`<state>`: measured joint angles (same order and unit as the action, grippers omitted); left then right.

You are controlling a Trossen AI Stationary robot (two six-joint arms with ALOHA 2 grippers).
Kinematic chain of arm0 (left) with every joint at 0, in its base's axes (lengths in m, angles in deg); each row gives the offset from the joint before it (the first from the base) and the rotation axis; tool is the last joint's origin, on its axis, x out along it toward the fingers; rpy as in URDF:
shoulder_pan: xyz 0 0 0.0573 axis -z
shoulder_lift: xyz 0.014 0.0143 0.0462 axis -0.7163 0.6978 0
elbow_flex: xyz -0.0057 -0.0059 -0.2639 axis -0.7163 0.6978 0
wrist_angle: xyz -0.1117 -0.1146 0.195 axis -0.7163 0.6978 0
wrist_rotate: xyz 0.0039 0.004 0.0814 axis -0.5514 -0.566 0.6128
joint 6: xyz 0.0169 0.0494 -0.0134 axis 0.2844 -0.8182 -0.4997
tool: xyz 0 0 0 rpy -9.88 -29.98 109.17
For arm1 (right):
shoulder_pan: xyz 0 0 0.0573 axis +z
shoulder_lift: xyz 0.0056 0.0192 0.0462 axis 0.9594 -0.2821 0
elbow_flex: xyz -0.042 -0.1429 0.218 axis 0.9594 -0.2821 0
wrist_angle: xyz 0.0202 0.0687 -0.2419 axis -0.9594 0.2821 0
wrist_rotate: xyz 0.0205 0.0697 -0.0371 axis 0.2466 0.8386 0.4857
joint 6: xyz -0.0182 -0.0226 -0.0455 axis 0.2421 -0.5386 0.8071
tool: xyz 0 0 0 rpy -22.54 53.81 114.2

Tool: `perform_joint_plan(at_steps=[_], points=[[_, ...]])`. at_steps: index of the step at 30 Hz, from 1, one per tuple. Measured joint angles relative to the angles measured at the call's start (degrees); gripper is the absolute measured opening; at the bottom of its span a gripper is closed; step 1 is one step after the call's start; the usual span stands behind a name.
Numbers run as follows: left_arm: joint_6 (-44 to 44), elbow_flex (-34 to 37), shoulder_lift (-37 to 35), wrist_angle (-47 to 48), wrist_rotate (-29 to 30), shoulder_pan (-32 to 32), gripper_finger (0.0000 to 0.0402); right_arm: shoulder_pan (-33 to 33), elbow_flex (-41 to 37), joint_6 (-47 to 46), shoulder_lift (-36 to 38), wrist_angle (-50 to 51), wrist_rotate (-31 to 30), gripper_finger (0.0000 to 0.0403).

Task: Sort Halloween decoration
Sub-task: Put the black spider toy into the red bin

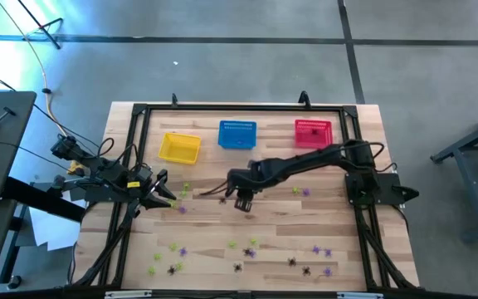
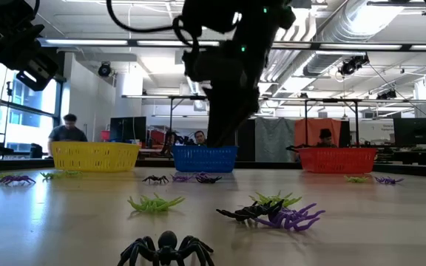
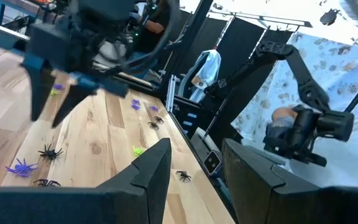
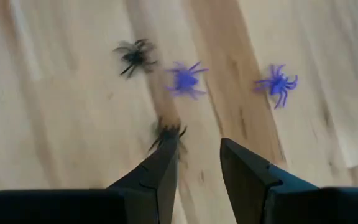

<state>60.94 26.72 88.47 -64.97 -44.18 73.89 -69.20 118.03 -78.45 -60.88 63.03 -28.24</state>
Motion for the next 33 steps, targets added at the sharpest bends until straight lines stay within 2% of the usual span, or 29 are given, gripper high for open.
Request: perform_joint_plan(at_steps=[6, 11, 14, 22, 33], points=[[0.0, 0.0, 0.0, 0.0, 0.0, 0.0, 0.0133, -1.1, -5.9, -5.1, 0.0, -7.9, 1.4, 0.0116], [0.0, 0.0, 0.0, 0.0, 0.0, 0.0, 0.0133, -1.1, -8.6, -8.7, 0.0, -10.7, 3.6, 0.0116], [0.0, 0.0, 0.0, 0.0, 0.0, 0.0, 0.0133, -0.7, -9.1, -10.0, 0.0, -12.1, 5.7, 0.0116], [0.0, 0.0, 0.0, 0.0, 0.0, 0.0, 0.0133, -0.1, -9.5, -10.0, -0.2, -14.7, 5.9, 0.0116], [0.0, 0.0, 0.0, 0.0, 0.0, 0.0, 0.0133, -0.2, -9.2, -11.3, -4.1, -16.0, 7.0, 0.0116]])
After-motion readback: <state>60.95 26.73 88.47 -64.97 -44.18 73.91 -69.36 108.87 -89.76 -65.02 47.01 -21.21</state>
